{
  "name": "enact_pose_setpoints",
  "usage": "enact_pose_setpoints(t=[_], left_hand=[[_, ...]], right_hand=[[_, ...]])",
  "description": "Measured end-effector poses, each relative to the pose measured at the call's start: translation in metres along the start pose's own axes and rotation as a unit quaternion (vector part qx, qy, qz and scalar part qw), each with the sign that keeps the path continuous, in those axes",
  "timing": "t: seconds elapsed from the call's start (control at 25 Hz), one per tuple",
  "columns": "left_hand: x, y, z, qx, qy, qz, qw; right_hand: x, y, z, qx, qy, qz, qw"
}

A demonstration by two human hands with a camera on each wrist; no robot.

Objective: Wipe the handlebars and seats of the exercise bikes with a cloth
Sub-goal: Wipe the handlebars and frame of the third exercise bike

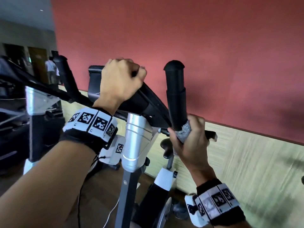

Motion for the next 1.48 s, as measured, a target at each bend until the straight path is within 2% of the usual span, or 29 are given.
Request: enact_pose_setpoints(t=[0.2,0.36,0.56,0.68,0.76,0.84,0.96,1.0,1.08,1.16,1.24,1.36,1.48], left_hand=[[0.002,0.002,-0.006,0.015,0.005,0.02,1.0],[0.002,0.002,-0.005,0.027,0.022,0.034,0.999],[0.014,-0.001,-0.006,0.044,0.054,0.09,0.994],[0.016,-0.003,-0.005,0.049,0.076,0.108,0.99],[0.021,0.001,-0.005,0.034,0.083,0.12,0.989],[0.044,0.002,-0.005,0.021,0.104,0.178,0.978],[0.119,0.011,-0.007,0.083,0.122,0.328,0.933],[0.141,0.022,-0.011,0.089,0.108,0.352,0.925],[0.177,0.061,-0.022,0.066,0.056,0.321,0.943],[0.188,0.101,-0.04,0.005,-0.027,0.231,0.973],[0.197,0.134,-0.052,-0.068,-0.073,0.139,0.985],[0.207,0.175,-0.059,-0.103,-0.057,0.057,0.991],[0.211,0.194,-0.062,-0.135,-0.035,0.04,0.989]], right_hand=[[-0.002,-0.004,-0.001,-0.04,-0.076,0.046,0.995],[-0.004,-0.006,-0.001,-0.041,-0.069,0.06,0.995],[0.0,-0.006,-0.002,-0.055,-0.059,0.064,0.995],[-0.005,-0.005,-0.001,-0.075,-0.062,0.072,0.993],[-0.003,-0.003,-0.001,-0.07,-0.088,0.082,0.99],[-0.001,-0.001,0.001,-0.064,-0.116,0.098,0.986],[0.001,-0.001,0.0,-0.05,-0.135,0.124,0.982],[-0.004,0.002,-0.001,-0.042,-0.135,0.118,0.983],[-0.001,0.001,0.0,-0.024,-0.137,0.115,0.984],[0.001,0.001,-0.001,-0.015,-0.131,0.102,0.986],[0.007,0.0,-0.004,-0.007,-0.132,0.091,0.987],[0.013,0.0,-0.007,0.029,-0.142,0.089,0.986],[0.018,0.004,-0.009,0.088,-0.168,0.133,0.973]])
Point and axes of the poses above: each hand's wrist, its own x-axis away from the middle knuckle, its own y-axis out of the palm, z = x × y, the point moved 8 cm from there along -x, towards the middle knuckle, and after that the axes turned 2 degrees about -y, right-handed, at the moved point
